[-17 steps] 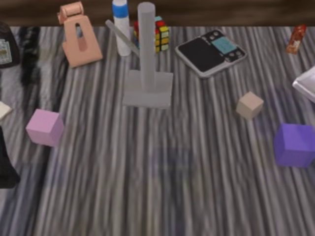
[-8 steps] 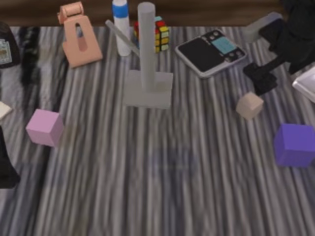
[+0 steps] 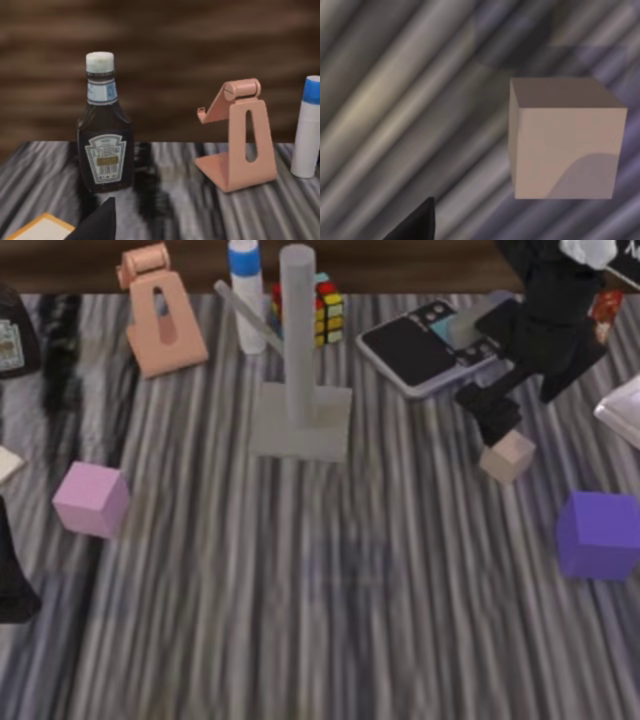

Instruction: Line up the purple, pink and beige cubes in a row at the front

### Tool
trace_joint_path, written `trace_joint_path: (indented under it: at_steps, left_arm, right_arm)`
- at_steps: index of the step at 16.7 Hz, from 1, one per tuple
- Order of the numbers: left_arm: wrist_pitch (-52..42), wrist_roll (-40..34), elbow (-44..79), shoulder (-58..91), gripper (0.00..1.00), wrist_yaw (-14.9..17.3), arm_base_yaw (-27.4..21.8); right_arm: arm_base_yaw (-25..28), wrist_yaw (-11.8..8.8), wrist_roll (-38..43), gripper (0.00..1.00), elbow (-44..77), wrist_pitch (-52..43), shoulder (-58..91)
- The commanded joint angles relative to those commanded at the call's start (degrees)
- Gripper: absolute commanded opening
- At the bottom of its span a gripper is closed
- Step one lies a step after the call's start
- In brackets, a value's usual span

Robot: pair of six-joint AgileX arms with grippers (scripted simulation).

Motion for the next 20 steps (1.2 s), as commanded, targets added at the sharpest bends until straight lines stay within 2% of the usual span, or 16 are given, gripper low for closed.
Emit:
trace_joint_path:
  at_steps: [7,14,19,20]
  left_arm:
    - [0.00,0.00,0.00,0.00,1.00,0.00,0.00]
    - [0.00,0.00,0.00,0.00,1.00,0.00,0.00]
    - [0.00,0.00,0.00,0.00,1.00,0.00,0.00]
    - [0.00,0.00,0.00,0.00,1.00,0.00,0.00]
  right_arm:
    - [-0.20,0.00,-0.04,1.00,-1.02,1.06,0.15]
    - [0.04,0.05,0.10,1.00,-11.09,15.48,4.06]
    - [0.06,0.06,0.11,1.00,-12.19,16.79,4.61]
    - [0.06,0.06,0.11,0.92,-12.19,16.79,4.61]
